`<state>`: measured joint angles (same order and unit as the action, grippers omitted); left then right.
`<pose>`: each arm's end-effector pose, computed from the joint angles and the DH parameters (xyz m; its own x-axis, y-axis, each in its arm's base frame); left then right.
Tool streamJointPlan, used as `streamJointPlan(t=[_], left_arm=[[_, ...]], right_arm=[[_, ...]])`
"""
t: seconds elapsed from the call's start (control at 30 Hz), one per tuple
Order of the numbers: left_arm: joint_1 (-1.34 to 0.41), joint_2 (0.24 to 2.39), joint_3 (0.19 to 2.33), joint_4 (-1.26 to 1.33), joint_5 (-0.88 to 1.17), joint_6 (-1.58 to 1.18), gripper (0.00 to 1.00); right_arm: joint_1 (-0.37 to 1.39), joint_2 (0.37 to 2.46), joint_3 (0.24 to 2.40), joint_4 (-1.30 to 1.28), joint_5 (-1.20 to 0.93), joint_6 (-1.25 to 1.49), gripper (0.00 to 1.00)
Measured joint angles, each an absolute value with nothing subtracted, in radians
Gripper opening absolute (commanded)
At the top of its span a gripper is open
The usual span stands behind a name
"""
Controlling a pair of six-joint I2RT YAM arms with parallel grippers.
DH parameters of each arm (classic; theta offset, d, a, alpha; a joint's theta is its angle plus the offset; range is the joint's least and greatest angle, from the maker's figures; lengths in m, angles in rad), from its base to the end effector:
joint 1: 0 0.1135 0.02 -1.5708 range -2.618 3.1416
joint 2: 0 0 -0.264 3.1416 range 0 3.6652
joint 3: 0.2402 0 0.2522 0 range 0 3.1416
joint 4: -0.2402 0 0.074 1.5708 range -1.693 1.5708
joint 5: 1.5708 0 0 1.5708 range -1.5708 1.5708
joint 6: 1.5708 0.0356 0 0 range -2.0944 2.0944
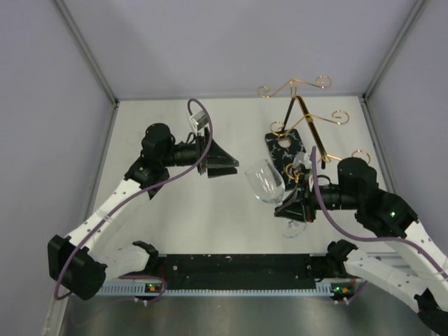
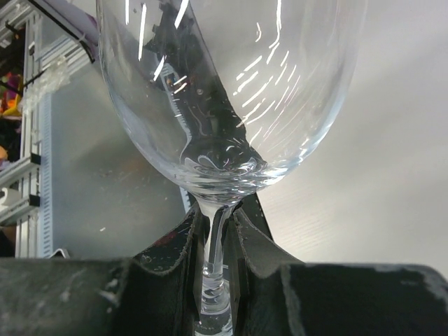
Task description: Take the wine glass off the wine glass rack
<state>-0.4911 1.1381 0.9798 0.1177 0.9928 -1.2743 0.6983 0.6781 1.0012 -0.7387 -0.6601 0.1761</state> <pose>0.2099 -0.1461 0.3700 -0.9626 -0.0777 -0.2594 0.2567 0.0438 -0.9655 0.0787 0.0946 0.3726 -0.4687 -0.2127 -0.8574 -0.8689 0.2861 0.4040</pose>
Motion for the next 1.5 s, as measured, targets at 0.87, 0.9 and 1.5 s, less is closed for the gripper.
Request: streamJointPlan(t=[0.87, 0.9, 1.5], left_arm=[[-0.495, 1.078, 0.997, -0.081, 1.059, -1.149, 0.61], [-0.495, 1.077, 0.997, -0.088, 1.059, -1.145, 0.6], [-0.517, 1.077, 1.001, -0.151, 1.056, -1.053, 0.18]], right_arm=[[0.876, 0.884, 1.156, -0.827, -0.524, 0.025, 0.0], [0.884, 0.891, 1.161, -0.831, -0.523, 0.024, 0.0], [0.947, 0.94, 1.221, -0.886, -0.472, -0.016, 0.0]])
